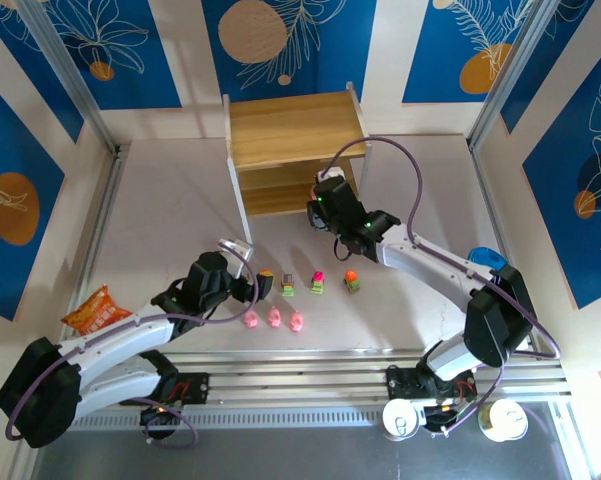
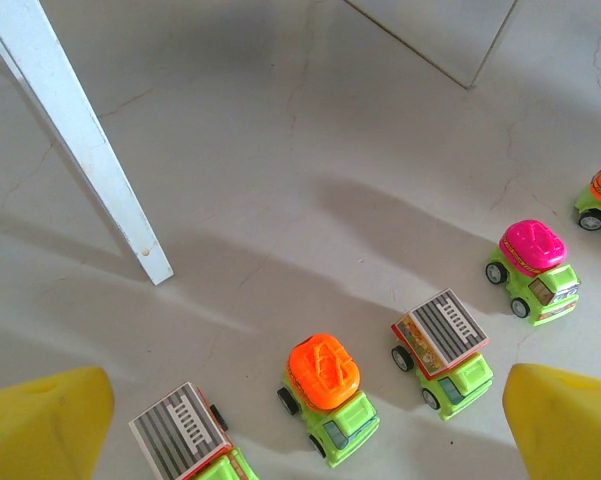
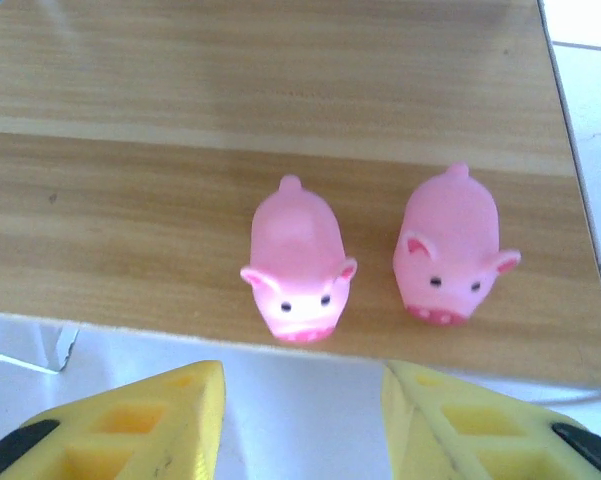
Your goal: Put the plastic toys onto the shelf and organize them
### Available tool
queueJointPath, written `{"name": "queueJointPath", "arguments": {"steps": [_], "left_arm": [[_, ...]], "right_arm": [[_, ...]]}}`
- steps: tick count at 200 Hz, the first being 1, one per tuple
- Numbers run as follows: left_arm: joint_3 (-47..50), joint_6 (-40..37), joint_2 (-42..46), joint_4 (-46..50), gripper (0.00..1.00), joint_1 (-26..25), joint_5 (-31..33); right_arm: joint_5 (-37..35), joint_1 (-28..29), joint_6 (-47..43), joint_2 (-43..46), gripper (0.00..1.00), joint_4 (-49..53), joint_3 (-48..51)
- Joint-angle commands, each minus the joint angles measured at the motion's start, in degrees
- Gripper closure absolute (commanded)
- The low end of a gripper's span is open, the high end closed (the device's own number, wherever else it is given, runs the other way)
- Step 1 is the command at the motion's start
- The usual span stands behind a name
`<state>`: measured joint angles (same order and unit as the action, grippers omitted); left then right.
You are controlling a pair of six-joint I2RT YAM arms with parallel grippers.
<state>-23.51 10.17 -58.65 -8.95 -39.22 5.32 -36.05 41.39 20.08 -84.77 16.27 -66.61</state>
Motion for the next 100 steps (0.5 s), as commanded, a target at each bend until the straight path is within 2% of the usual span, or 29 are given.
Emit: {"name": "queueJointPath", "arguments": {"steps": [1,53,100], "left_arm": [[0.5,-0.4,0.2,0.1,0.00,0.6,-1.5],[-0.3,-2.6,-1.1,-0.3,0.00,-1.1,-3.3],[-0.5,-3.5,-0.8,0.5,0.00,-2.9,-0.3]], "right_arm": [[-1.7,1.5,2.4,4.1,0.55,1.2,2.6],[-5.5,8.5,8.9,9.8,0.55,4.8,9.1],[-12.6,19.2,18.2,11.6,0.55,9.2,12.8]]}}
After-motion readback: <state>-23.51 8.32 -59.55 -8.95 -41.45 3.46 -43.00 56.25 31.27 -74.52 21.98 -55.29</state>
